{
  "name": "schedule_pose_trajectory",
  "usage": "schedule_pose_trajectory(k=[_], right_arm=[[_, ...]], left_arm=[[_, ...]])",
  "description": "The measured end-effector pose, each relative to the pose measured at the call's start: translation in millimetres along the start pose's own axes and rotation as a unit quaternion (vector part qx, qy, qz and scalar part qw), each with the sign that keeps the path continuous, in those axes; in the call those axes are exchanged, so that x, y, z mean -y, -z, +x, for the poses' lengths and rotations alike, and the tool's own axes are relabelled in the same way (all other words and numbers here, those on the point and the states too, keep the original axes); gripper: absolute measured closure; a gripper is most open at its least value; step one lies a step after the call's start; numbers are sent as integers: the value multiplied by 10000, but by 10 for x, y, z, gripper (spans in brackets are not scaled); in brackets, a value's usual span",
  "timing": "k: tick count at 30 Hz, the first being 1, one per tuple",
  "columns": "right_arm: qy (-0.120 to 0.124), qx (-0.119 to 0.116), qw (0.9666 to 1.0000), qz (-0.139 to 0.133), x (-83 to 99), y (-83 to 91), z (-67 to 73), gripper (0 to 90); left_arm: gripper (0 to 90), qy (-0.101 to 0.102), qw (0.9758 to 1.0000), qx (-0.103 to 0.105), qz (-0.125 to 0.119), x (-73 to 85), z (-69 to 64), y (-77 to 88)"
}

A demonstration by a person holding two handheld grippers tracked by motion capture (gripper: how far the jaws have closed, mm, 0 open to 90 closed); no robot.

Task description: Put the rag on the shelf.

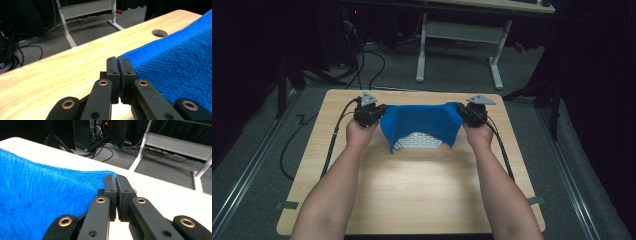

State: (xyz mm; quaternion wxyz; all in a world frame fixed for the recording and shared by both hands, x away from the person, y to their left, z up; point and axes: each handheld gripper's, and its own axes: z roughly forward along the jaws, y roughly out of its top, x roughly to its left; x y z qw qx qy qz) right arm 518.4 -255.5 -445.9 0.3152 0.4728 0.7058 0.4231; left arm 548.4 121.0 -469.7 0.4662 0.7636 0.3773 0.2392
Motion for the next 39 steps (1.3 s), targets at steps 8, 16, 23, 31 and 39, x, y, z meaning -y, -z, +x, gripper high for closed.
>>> schedule_pose_trajectory(k=[8, 16, 23, 31, 39], right_arm=[[-107, -75, 9997, 219, 260, -15, 48, 885], [-118, -93, 9991, 392, 396, -17, 106, 885], [-127, -89, 9990, 427, 394, 7, 115, 882], [-156, 22, 9993, 347, 316, 109, 71, 724], [-267, 228, 9993, 135, 190, 348, -61, 659]], left_arm=[[880, 101, 9995, 165, 232, 159, -140, -33], [878, 209, 9990, 197, 355, 283, -211, -23], [876, 254, 9987, 198, 392, 289, -211, -1], [708, 478, 9982, 104, 354, 224, -196, 58], [610, 620, 9978, 4, 251, 190, -152, 213]])
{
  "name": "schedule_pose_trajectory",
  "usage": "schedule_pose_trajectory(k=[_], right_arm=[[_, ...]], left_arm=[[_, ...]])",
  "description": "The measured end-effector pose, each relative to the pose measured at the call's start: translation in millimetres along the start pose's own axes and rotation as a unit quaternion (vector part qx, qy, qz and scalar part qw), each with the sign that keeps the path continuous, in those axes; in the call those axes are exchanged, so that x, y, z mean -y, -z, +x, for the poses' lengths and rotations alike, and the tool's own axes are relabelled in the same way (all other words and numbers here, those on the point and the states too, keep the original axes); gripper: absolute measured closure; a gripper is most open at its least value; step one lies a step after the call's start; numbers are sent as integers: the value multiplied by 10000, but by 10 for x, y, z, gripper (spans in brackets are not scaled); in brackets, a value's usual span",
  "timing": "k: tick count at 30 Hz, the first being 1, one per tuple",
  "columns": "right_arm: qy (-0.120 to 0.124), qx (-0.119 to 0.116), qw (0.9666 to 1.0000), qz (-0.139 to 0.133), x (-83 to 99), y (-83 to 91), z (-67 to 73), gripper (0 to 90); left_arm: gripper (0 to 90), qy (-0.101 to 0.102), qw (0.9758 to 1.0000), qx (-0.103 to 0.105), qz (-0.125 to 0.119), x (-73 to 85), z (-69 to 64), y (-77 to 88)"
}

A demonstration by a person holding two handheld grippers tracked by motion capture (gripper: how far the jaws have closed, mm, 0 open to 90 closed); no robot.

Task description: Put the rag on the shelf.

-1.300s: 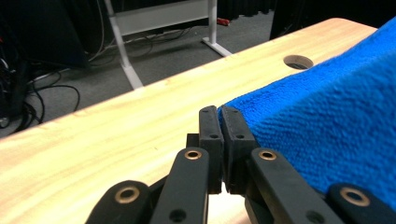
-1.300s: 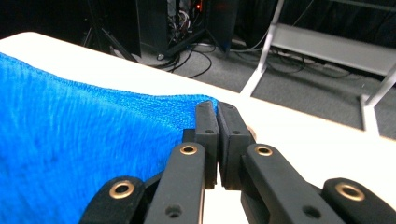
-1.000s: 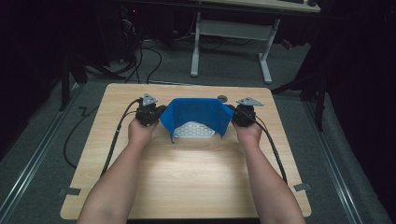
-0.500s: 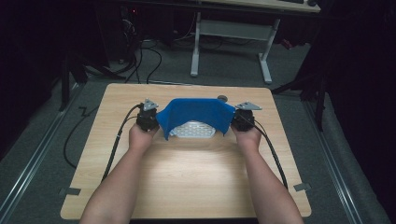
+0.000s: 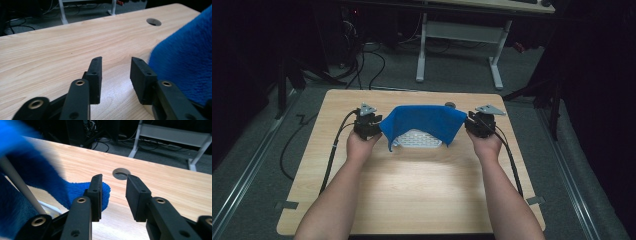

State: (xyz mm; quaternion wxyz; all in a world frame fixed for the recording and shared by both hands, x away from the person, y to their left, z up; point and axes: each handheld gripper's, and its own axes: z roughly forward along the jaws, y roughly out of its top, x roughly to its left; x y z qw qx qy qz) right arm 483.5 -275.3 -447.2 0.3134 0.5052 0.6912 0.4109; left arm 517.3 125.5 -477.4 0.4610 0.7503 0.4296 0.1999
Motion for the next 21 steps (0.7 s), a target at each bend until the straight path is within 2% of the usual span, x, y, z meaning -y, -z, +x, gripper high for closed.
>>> schedule_pose_trajectory(k=[5, 7, 11, 17, 21], right_arm=[[30, 112, 9998, -154, -9, 124, -41, 640], [19, 149, 9998, -152, 1, 167, -66, 638], [77, 202, 9997, -108, 15, 229, -85, 623], [158, 237, 9992, -265, 37, 357, -66, 603], [171, 241, 9994, -166, 117, 418, -72, 581]], left_arm=[[554, 8, 9998, -80, -178, 5, 24, 139], [540, -6, 9996, -192, -189, 16, 31, 194], [516, -2, 9993, -275, -245, 23, 44, 287], [506, -28, 9990, -359, -276, 53, 50, 409], [502, 12, 9988, -396, -272, 122, 45, 492]])
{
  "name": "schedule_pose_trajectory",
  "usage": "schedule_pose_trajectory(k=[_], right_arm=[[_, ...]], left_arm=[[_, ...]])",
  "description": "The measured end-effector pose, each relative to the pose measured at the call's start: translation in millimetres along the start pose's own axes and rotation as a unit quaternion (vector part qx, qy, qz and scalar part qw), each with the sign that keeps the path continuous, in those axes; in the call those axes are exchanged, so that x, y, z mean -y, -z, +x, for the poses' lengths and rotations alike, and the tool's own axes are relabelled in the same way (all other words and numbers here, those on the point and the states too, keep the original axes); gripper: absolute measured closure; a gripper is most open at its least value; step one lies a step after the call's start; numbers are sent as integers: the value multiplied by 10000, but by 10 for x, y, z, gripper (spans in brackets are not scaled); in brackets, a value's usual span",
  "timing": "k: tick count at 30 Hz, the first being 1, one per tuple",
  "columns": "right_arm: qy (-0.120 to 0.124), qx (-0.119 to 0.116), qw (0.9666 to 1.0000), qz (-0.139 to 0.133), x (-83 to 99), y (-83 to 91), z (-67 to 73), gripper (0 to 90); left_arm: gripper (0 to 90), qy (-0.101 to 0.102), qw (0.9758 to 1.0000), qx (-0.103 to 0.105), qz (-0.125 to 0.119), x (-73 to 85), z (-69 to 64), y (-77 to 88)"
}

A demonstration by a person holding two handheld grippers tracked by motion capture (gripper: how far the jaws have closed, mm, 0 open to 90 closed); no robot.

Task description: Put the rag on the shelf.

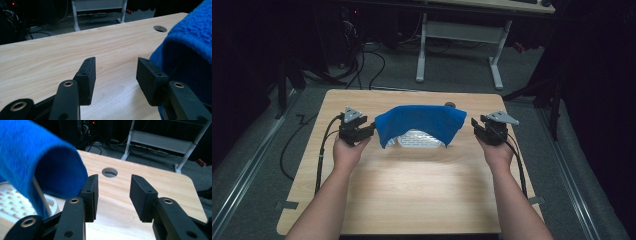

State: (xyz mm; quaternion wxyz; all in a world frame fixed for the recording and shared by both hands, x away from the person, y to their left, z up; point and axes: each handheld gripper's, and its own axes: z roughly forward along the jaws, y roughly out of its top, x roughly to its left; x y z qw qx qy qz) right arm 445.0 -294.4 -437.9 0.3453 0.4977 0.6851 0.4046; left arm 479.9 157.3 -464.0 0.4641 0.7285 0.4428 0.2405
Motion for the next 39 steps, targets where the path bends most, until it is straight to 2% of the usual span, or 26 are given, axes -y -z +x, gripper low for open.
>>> schedule_pose_trajectory(k=[2, 4, 6, 8, 12, 15, 16, 19, 21, 25, 29, 31, 33, 34, 36, 37, 39], right_arm=[[-7, -2, 10000, -74, 54, 46, 4, 587], [-6, 11, 10000, 34, 90, 83, 5, 592], [99, 3, 9999, -53, 151, 148, 18, 592], [134, -4, 9999, 94, 187, 194, 25, 587], [105, 19, 9999, -26, 292, 340, 25, 578], [99, 16, 9999, 26, 357, 460, 36, 548], [123, 4, 9999, -37, 376, 491, 45, 534], [321, 14, 9995, 70, 406, 622, 99, 480], [347, -36, 9994, -34, 444, 721, 144, 464], [348, -152, 9993, -59, 555, 861, 240, 443], [333, -302, 9990, -8, 709, 970, 393, 462], [236, -376, 9990, -9, 768, 1008, 463, 453], [215, -464, 9987, 78, 848, 1040, 592, 431], [217, -501, 9985, 78, 897, 1057, 660, 427], [255, -606, 9978, 86, 1039, 1092, 797, 422], [311, -623, 9975, 87, 1100, 1103, 844, 432], [492, -797, 9953, 259, 1216, 1098, 967, 427]], left_arm=[[492, 11, 10000, 22, 5, 33, -8, 39], [484, 18, 10000, 76, 46, 81, -27, 91], [467, -33, 9999, 83, 109, 117, -50, 138], [456, -83, 9999, 63, 106, 168, -85, 202], [450, -168, 9998, 77, 73, 285, -155, 334], [447, -229, 9997, 88, 43, 358, -215, 419], [447, -240, 9996, 106, 41, 387, -245, 458], [444, -209, 9996, 180, 15, 458, -314, 557], [432, -214, 9995, 210, 58, 511, -376, 612], [426, -352, 9988, 319, 148, 617, -544, 698], [423, -242, 9981, 550, 166, 723, -723, 770], [418, -291, 9969, 682, 252, 789, -874, 774], [417, -202, 9957, 865, 260, 877, -1037, 769], [417, -219, 9951, 925, 270, 917, -1104, 766], [427, -438, 9933, 997, 390, 1021, -1275, 742], [438, -566, 9910, 1046, 614, 1048, -1374, 709], [429, -816, 9870, 1180, 720, 1074, -1492, 686]])
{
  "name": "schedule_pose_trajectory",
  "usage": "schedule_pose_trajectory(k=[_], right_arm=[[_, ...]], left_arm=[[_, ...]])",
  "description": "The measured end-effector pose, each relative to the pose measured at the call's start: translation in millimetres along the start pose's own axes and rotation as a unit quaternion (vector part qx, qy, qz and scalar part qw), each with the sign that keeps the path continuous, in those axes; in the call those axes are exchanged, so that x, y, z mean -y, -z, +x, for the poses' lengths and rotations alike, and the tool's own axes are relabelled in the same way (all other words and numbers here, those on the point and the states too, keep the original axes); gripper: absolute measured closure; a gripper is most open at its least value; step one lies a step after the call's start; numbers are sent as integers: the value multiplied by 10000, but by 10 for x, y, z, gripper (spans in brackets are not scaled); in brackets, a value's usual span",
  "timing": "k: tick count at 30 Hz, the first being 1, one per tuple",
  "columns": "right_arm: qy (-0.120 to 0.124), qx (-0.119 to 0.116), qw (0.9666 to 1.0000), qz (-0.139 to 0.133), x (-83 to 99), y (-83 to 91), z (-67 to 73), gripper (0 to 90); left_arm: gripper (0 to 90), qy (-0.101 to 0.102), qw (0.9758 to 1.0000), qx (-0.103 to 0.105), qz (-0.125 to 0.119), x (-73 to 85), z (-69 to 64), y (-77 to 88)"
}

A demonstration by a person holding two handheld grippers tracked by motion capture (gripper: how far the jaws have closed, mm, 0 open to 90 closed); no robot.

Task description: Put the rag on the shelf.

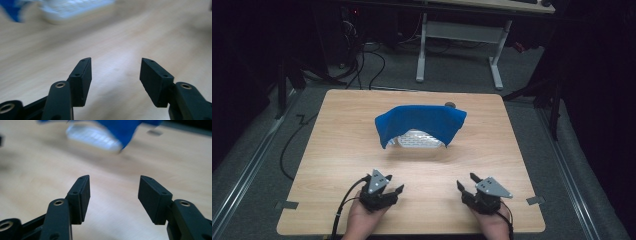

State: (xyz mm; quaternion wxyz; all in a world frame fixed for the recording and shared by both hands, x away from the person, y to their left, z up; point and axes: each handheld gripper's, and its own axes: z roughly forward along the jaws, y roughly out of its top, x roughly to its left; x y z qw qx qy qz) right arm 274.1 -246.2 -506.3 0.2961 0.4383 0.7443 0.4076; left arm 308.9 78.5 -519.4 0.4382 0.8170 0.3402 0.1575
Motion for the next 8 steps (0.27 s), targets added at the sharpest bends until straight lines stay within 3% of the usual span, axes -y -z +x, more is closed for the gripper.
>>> schedule_pose_trajectory(k=[1, 2, 4, 8], right_arm=[[200, -74, 9997, 145, 18, -24, 54, 424], [384, -84, 9990, 194, 33, -45, 98, 425], [365, -101, 9990, 217, 34, -68, 116, 425], [310, -103, 9992, 209, 29, -100, 105, 423]], left_arm=[[430, -150, 9999, 4, 68, 1, -47, -22], [430, -168, 9998, 21, 74, 1, -61, -32], [431, -94, 9999, 83, 62, -5, -50, -32], [430, 51, 10000, 10, 55, 25, 29, -24]])
